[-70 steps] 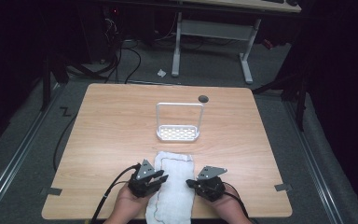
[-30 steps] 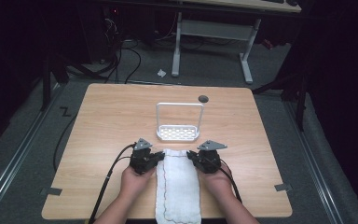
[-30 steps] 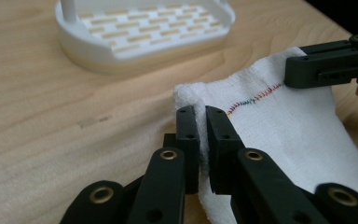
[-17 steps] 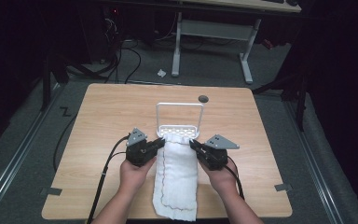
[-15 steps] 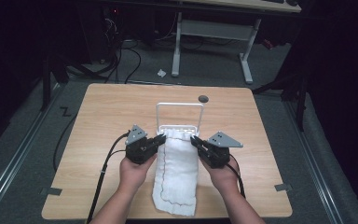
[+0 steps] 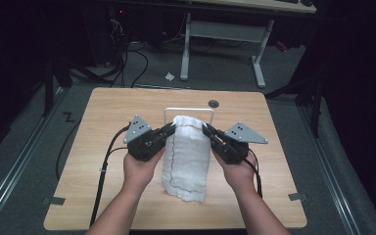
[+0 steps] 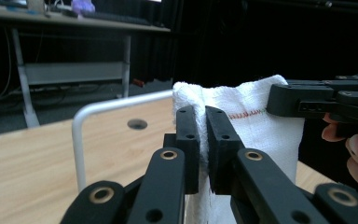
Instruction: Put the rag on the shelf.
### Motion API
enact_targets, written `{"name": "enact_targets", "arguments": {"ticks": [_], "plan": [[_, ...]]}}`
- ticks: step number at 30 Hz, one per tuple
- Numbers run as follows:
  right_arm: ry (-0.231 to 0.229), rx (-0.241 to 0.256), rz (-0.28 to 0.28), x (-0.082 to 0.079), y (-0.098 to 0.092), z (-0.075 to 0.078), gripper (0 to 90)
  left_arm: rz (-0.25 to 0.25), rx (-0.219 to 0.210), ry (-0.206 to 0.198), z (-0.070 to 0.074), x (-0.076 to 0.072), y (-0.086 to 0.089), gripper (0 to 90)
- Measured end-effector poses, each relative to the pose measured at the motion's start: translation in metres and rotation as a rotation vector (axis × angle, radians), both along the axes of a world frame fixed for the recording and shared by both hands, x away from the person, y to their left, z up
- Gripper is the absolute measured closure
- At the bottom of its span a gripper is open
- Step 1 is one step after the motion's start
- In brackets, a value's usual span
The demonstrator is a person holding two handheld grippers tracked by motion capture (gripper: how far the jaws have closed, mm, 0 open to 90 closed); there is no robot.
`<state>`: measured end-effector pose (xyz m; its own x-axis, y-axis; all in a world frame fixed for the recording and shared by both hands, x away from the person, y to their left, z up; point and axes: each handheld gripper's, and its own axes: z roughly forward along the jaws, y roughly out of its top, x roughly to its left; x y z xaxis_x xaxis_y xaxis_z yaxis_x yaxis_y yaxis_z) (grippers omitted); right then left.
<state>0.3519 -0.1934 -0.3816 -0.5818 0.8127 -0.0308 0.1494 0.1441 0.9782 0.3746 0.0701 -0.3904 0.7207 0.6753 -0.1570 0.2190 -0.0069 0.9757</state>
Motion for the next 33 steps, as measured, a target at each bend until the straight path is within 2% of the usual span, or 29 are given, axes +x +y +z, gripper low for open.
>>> {"name": "enact_targets", "arguments": {"ticks": [1, 5, 11, 19, 24, 28, 32, 33], "plan": [[-0.009, -0.004, 0.001, 0.000, 0.000, 0.003, 86.2, 0.000, -0.007, -0.019, 0.007, -0.001, 0.001, 85.0], [-0.029, 0.004, 0.000, 0.003, 0.002, 0.014, 86.1, 0.002, -0.008, -0.040, 0.015, 0.000, 0.001, 85.0], [-0.051, 0.011, 0.004, 0.006, 0.003, 0.027, 86.2, 0.007, -0.025, -0.057, 0.023, 0.002, 0.005, 85.1], [-0.059, 0.016, -0.002, 0.008, 0.000, 0.034, 86.2, 0.016, -0.036, -0.071, 0.027, 0.005, 0.006, 85.2], [-0.055, 0.029, 0.005, 0.011, -0.006, 0.042, 86.1, 0.017, -0.005, -0.102, 0.038, 0.010, 0.003, 85.3], [-0.060, 0.030, -0.008, 0.017, -0.012, 0.052, 86.1, 0.022, 0.041, -0.132, 0.055, 0.021, -0.003, 85.3], [-0.059, 0.032, -0.018, 0.025, -0.013, 0.060, 86.1, 0.030, 0.033, -0.121, 0.063, 0.033, -0.006, 85.3], [-0.057, 0.034, -0.021, 0.031, -0.013, 0.065, 86.1, 0.034, 0.034, -0.117, 0.065, 0.037, -0.006, 85.3]]}}
